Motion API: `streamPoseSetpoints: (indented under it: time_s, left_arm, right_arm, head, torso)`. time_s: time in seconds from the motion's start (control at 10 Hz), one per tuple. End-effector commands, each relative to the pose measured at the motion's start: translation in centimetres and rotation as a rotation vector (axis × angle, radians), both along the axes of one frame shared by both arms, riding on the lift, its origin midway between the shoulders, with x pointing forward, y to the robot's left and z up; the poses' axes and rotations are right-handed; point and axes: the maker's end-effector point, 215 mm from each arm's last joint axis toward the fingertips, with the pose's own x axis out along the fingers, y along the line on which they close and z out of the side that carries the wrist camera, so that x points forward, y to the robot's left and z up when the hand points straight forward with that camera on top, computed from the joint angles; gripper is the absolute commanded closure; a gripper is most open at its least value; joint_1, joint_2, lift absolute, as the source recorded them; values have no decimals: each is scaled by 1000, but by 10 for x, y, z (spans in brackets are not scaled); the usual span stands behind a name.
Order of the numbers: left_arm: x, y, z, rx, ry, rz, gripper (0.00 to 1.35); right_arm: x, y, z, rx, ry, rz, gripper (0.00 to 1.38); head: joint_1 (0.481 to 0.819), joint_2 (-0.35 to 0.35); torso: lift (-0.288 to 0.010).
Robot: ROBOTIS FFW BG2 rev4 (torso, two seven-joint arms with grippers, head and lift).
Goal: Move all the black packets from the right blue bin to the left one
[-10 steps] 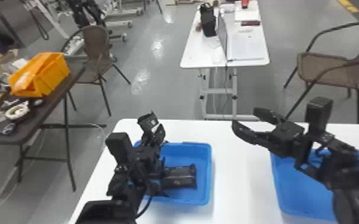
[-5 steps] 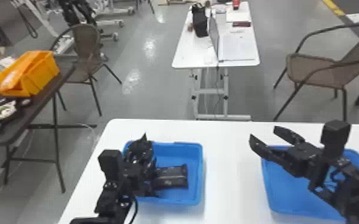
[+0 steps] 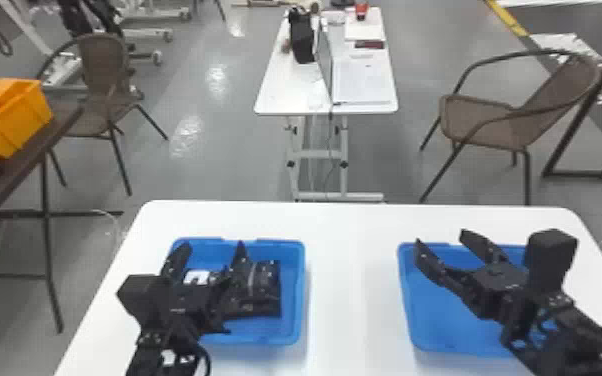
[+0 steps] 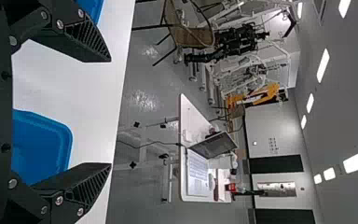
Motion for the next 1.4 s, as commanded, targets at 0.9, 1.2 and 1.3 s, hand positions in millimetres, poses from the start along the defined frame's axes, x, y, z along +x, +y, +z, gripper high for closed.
streamPoseSetpoints:
  time_s: [0.9, 1.2, 1.3]
  left_arm:
    - [-104, 35, 14, 207, -31, 107, 96]
    - [-99, 27, 10, 182, -13, 100, 98]
    - [-99, 26, 10, 176, -10, 104, 96]
  right_arm:
    - [-116, -49, -10, -46, -26, -218, 252]
    - [-112, -49, -10, -55, -26, -207, 252]
    - [-113, -50, -11, -58, -24, -206, 254]
  head:
    - [695, 62]
    - [695, 64]
    - [695, 59]
  torso:
    - [0]
    - [0]
    - [0]
